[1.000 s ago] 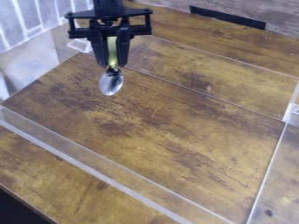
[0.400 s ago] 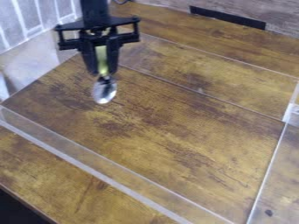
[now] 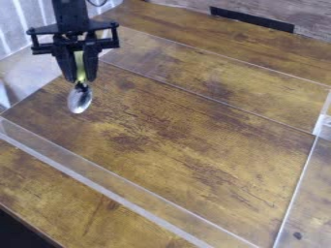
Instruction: Move the green spoon to the left
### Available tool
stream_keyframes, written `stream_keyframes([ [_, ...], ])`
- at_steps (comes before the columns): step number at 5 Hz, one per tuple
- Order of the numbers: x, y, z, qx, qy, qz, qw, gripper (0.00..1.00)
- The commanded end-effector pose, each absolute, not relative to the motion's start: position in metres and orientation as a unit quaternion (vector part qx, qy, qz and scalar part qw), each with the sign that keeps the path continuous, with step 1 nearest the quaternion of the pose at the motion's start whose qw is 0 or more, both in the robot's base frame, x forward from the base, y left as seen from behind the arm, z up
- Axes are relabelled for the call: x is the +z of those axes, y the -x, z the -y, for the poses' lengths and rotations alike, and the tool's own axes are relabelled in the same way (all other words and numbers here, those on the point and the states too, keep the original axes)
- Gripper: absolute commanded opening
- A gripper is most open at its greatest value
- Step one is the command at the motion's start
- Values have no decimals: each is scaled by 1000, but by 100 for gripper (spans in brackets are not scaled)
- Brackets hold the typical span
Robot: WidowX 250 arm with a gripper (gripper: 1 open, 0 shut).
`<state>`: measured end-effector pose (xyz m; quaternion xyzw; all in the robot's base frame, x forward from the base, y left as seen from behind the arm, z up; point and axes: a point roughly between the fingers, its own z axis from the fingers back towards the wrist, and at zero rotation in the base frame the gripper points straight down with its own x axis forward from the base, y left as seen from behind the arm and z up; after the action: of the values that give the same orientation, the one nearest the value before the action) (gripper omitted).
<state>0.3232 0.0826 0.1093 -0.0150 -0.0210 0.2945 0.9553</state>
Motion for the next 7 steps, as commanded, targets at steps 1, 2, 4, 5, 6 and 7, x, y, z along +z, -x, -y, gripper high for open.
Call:
stream_keyframes([
  [1,123,-317,-85,282,10,51,958,0],
  [2,114,-312,-78,259,6,46,965,0],
  [4,86,-315,-86,285,-1,43,958,0],
  [5,69,-319,-87,281,-6,41,959,0],
  [6,54,-324,-88,270,-12,39,962,0],
  [7,59,-330,-108,267,-15,37,963,0],
])
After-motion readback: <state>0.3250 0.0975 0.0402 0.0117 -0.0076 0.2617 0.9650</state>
